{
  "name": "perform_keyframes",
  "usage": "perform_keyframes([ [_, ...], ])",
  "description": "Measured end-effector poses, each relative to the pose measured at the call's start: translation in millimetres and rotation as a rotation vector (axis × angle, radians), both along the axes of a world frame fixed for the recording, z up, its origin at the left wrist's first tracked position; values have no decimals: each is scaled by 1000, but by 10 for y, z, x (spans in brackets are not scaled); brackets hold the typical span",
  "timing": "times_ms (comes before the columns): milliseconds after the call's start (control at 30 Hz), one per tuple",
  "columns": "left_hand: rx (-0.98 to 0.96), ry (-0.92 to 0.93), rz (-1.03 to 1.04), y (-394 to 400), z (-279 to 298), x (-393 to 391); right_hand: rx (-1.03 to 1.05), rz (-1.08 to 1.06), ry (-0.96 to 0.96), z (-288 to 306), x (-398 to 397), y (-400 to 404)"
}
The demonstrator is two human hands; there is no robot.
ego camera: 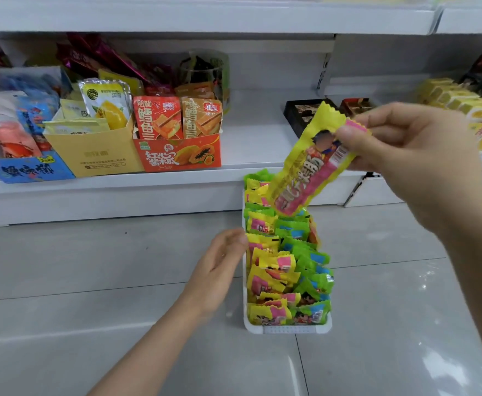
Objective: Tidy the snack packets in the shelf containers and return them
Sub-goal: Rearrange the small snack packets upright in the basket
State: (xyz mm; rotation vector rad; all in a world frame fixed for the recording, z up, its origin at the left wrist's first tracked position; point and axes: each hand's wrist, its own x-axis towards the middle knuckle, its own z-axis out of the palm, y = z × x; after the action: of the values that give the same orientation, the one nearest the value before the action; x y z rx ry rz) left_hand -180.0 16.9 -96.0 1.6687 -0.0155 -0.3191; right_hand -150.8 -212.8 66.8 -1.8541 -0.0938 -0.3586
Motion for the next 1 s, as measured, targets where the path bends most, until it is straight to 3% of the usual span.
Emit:
perform_keyframes([
  [133, -126, -85, 41, -1, 210, -13, 260, -49, 157, -187, -102, 22],
  [233, -232, -66, -50, -32, 362, -7, 358, 14, 272, -272, -74, 108],
  [400, -376, 134, -248, -128, 508, -164, 418, -56, 271, -407, 16, 248],
  [600, -512, 227, -256, -91, 443, -246, 363, -167, 248, -573, 1, 223],
  [700, -580, 246, -140, -134, 383, -271, 378, -211, 228, -607, 19, 213],
  [833, -532, 188, 180, -190, 335, -287, 411, -242, 195, -676, 49, 192],
  [1000, -524, 54, 207, -269, 387, -340, 471, -276, 149, -742, 60, 156],
])
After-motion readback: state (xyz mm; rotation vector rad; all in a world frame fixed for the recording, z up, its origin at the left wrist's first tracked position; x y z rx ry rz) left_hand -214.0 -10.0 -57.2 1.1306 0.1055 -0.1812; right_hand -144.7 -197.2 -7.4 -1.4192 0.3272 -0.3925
